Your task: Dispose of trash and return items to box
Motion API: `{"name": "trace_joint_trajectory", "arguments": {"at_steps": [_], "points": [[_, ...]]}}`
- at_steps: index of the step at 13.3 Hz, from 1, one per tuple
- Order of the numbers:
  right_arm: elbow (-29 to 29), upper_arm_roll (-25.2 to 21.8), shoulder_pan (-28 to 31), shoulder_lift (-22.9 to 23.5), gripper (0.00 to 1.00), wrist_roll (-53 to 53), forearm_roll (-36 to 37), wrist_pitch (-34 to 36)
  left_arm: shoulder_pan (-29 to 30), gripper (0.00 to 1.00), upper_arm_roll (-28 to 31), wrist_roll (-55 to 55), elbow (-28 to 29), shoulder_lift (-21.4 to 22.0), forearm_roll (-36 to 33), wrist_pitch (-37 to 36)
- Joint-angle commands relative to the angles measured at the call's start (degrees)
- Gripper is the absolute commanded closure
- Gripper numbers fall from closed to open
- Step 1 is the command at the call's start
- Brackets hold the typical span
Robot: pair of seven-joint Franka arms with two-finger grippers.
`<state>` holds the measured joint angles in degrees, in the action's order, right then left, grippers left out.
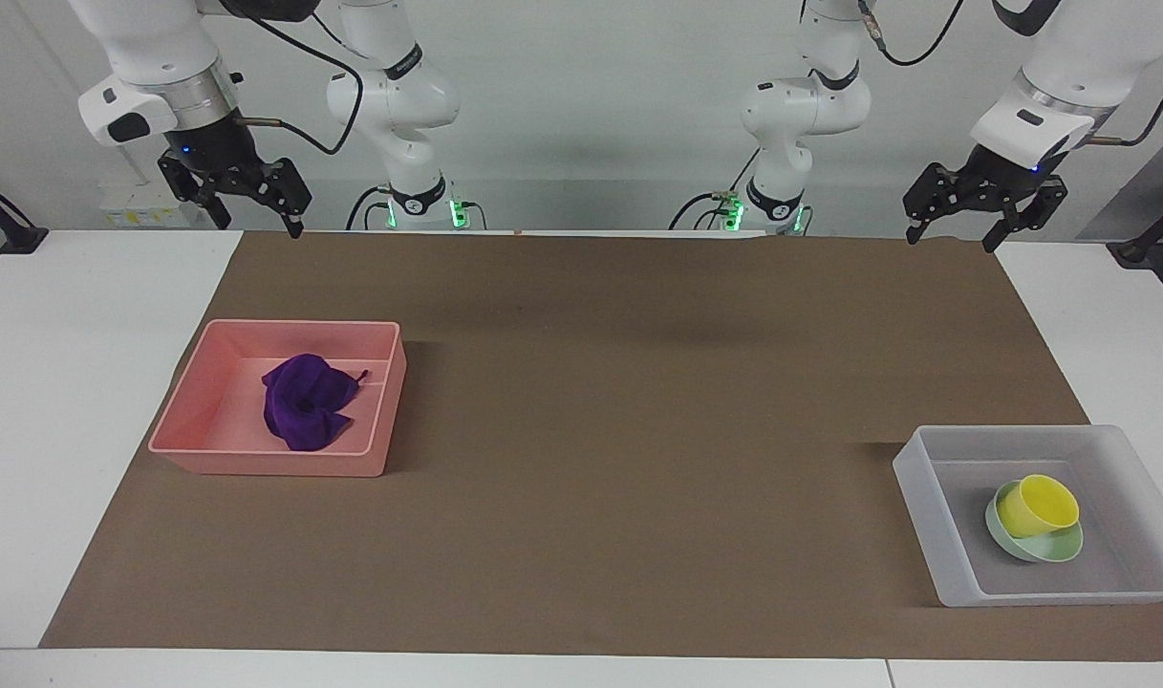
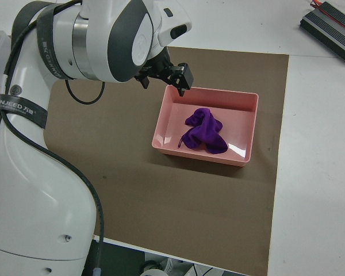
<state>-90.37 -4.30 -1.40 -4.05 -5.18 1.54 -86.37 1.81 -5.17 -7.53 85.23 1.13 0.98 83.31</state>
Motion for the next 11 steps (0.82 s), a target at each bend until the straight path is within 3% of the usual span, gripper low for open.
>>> {"name": "trace_joint_trajectory", "arguments": {"at_steps": [1,3,6,11], "points": [[-1.1,0.0,-0.1,-1.0,0.00,-0.8,0.2,-0.6,-0.8,0.00,0.8,0.2,0.9,1.2,-0.1,-1.0],[-1.1,0.0,-0.2,-1.0,0.00,-0.8,0.2,-0.6,-1.4,0.00,1.2,0.2,1.4,1.7,-0.1,-0.6],[-1.1,0.1,-0.2,-1.0,0.00,-0.8,0.2,-0.6,-7.7,0.00,8.5,0.2,2.0,2.2,-0.1,-0.3],[-1.1,0.1,-0.2,-1.0,0.00,-0.8,0.2,-0.7,-7.7,0.00,9.0,0.1,2.2,2.3,-0.1,-0.4]]}}
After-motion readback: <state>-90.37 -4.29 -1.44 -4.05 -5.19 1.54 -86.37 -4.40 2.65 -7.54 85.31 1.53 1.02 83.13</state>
